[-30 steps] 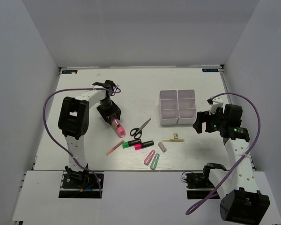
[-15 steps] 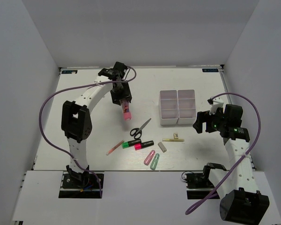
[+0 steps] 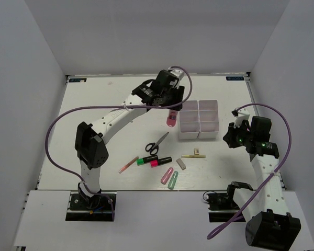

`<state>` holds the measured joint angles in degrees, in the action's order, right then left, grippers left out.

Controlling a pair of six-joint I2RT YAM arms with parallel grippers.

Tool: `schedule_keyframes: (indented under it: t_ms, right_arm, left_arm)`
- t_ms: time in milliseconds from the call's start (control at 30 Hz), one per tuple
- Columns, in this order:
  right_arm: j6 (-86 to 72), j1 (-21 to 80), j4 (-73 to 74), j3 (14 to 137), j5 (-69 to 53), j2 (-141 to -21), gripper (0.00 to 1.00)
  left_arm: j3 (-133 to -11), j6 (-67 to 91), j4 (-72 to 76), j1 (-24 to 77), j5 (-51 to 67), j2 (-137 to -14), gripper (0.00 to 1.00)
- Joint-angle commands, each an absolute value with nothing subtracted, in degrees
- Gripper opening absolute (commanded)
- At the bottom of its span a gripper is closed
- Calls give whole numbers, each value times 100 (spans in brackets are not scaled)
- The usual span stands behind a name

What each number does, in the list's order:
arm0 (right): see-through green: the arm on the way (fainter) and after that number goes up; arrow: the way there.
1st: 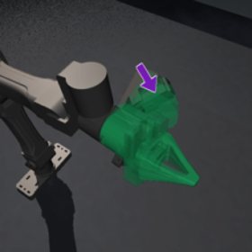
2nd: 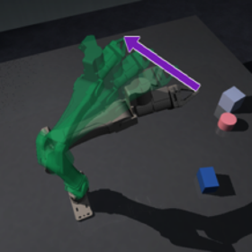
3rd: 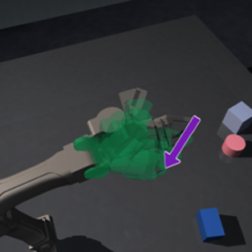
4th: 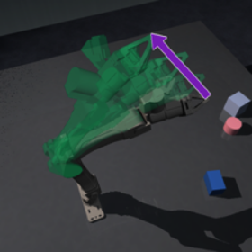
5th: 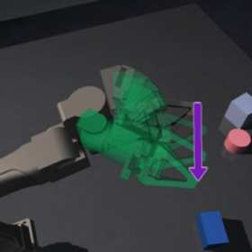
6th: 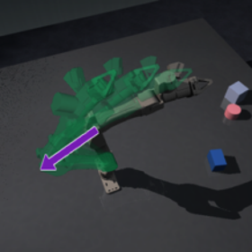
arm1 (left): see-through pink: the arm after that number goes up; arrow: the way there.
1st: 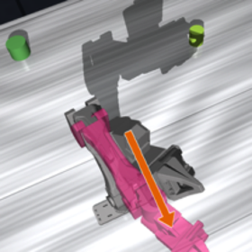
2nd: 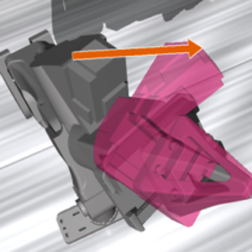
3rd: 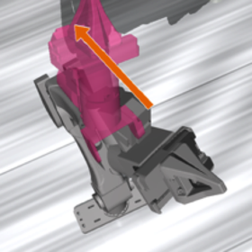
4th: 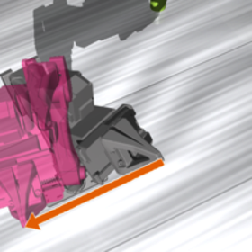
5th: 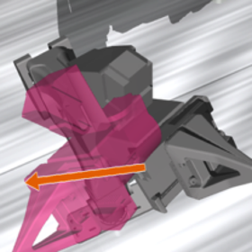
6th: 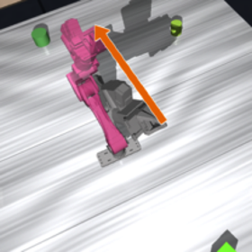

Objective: Sort the stationery into containers
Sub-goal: Place the stationery in the storage box.

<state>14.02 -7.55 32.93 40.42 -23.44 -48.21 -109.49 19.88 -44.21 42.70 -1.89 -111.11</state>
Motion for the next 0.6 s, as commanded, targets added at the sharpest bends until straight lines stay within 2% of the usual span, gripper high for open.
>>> schedule_keyframes:
  t_ms: [0,67,200,267,300,433,567]
  right_arm:
    - [1424,-791,3173,4043,-2514,-4799,0]
    - [1424,-782,3155,4025,-2488,-4773,0]
    - [1441,-791,3067,3973,-2426,-4807,27]
    - [1468,-791,3050,3964,-2461,-4825,35]
    - [1476,-800,3050,3964,-2461,-4843,36]
    - [1512,-791,3059,3946,-2461,-4878,38]
    - [1538,-809,3041,3964,-2435,-4904,38]
  left_arm:
    - [-10759,1582,-2801,4377,-115,-10424,0]
    - [-10495,1565,-2210,4386,-9,-10406,0]
    - [-10713,1451,-1470,4351,464,-10661,0]
    - [-10688,1258,-1135,4342,719,-10766,0]
    - [-10627,1161,-542,4333,921,-10775,0]
    - [-10310,958,313,4254,1544,-10898,0]
    - [-10239,905,763,4131,1889,-11083,0]
